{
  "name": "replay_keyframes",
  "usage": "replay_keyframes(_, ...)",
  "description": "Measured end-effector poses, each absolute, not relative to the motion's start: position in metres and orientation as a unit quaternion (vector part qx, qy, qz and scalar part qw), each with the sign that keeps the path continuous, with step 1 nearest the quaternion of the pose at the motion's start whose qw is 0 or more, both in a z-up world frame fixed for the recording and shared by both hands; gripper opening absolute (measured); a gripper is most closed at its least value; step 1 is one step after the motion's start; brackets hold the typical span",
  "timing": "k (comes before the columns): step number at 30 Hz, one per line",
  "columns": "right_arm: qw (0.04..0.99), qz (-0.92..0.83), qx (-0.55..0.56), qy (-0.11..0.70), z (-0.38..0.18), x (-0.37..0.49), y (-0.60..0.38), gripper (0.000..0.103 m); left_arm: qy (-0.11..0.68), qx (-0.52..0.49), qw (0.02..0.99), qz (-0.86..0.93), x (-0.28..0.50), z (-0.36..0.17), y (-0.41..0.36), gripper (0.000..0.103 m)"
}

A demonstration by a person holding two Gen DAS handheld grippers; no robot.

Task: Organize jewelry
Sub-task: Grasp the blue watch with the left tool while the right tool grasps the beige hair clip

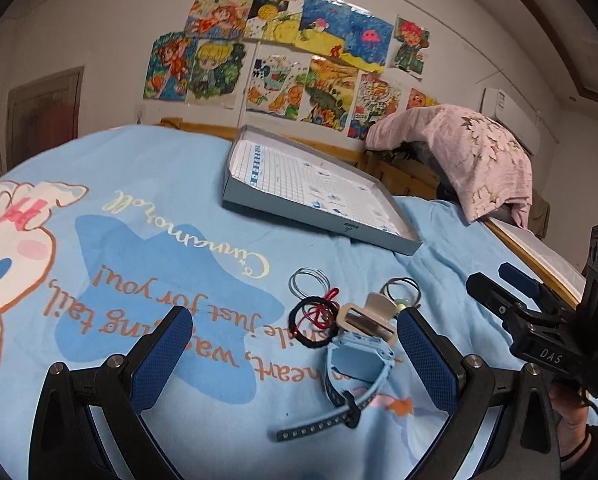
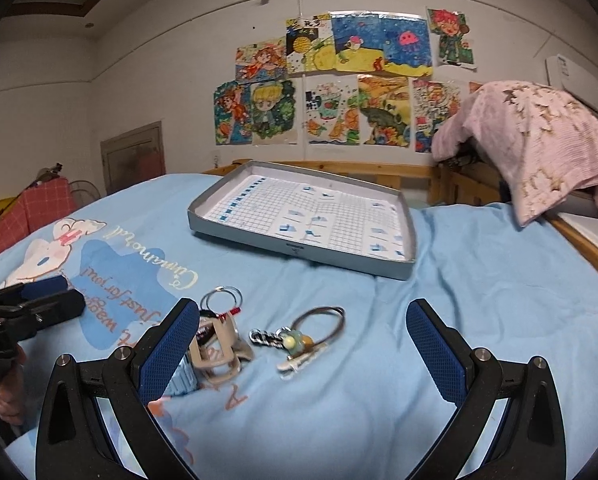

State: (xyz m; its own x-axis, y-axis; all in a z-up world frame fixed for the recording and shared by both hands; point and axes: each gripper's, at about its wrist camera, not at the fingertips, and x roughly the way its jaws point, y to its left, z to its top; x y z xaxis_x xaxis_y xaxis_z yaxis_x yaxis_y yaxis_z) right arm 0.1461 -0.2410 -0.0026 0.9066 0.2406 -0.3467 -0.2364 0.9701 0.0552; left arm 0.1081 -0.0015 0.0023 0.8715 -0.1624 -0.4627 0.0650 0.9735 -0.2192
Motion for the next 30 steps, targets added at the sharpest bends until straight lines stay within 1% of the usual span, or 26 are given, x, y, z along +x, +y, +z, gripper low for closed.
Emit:
replay_keyframes(4,0.973,0.139,0.008,0.186,-0.005,0.163,-0.235,0.102,0.251,-0.11,0.96,-0.055,0.121,0.0,0.001,0.103)
replay_keyframes(9,0.962,0.173,0.031,0.21,-0.009,0.182,-0.232,0.102,0.279,-0.113,0.951,-0.069,0.136,-0.007,-0.001,0.103)
replay_keyframes(11,0.956,0.186,0.042,0.222,-0.014,0.188,-0.232,0.101,0.286,-0.117,0.948,-0.075,0.138,-0.01,-0.001,0.1)
replay_keyframes(12,0.953,0.191,0.046,0.229,-0.017,0.19,-0.231,0.097,0.291,-0.118,0.946,-0.078,0.14,-0.013,-0.001,0.093)
replay_keyframes(13,0.951,0.195,0.049,0.236,-0.02,0.193,-0.232,0.085,0.296,-0.119,0.944,-0.08,0.141,-0.015,-0.001,0.087)
replay_keyframes(14,0.949,0.197,0.05,0.241,-0.023,0.195,-0.231,0.079,0.302,-0.121,0.942,-0.084,0.142,-0.017,-0.001,0.085)
replay_keyframes(15,0.946,0.202,0.052,0.247,-0.026,0.197,-0.231,0.066,0.308,-0.124,0.939,-0.09,0.144,-0.02,-0.001,0.08)
replay_keyframes(16,0.942,0.21,0.055,0.256,-0.031,0.2,-0.23,0.06,0.314,-0.128,0.936,-0.098,0.145,-0.023,0.0,0.074)
replay_keyframes(17,0.939,0.215,0.057,0.261,-0.034,0.201,-0.23,0.058,0.319,-0.131,0.933,-0.106,0.146,-0.025,0.0,0.071)
replay_keyframes(18,0.936,0.223,0.059,0.267,-0.037,0.202,-0.23,0.054,0.322,-0.132,0.931,-0.112,0.147,-0.027,-0.001,0.066)
replay_keyframes(19,0.933,0.231,0.059,0.271,-0.039,0.203,-0.228,0.048,0.327,-0.133,0.928,-0.12,0.148,-0.029,-0.002,0.061)
replay_keyframes(20,0.929,0.24,0.058,0.276,-0.042,0.204,-0.226,0.046,0.332,-0.134,0.925,-0.129,0.149,-0.031,-0.003,0.057)
replay_keyframes(22,0.924,0.252,0.056,0.282,-0.045,0.205,-0.223,0.036,0.342,-0.133,0.919,-0.141,0.151,-0.034,-0.006,0.046)
replay_keyframes(24,0.919,0.264,0.054,0.287,-0.046,0.206,-0.219,0.035,0.355,-0.131,0.913,-0.154,0.154,-0.037,-0.011,0.039)
replay_keyframes(26,0.915,0.275,0.05,0.292,-0.048,0.207,-0.215,0.034,0.365,-0.127,0.908,-0.163,0.156,-0.038,-0.015,0.037)
replay_keyframes(27,0.912,0.28,0.048,0.295,-0.048,0.208,-0.213,0.031,0.37,-0.125,0.905,-0.167,0.157,-0.039,-0.017,0.034)
replay_keyframes(28,0.91,0.285,0.047,0.299,-0.049,0.21,-0.212,0.025,0.378,-0.12,0.902,-0.169,0.158,-0.04,-0.02,0.03)
replay_keyframes(30,0.902,0.295,0.047,0.311,-0.051,0.215,-0.208,0.024,0.392,-0.111,0.897,-0.171,0.161,-0.042,-0.024,0.024)
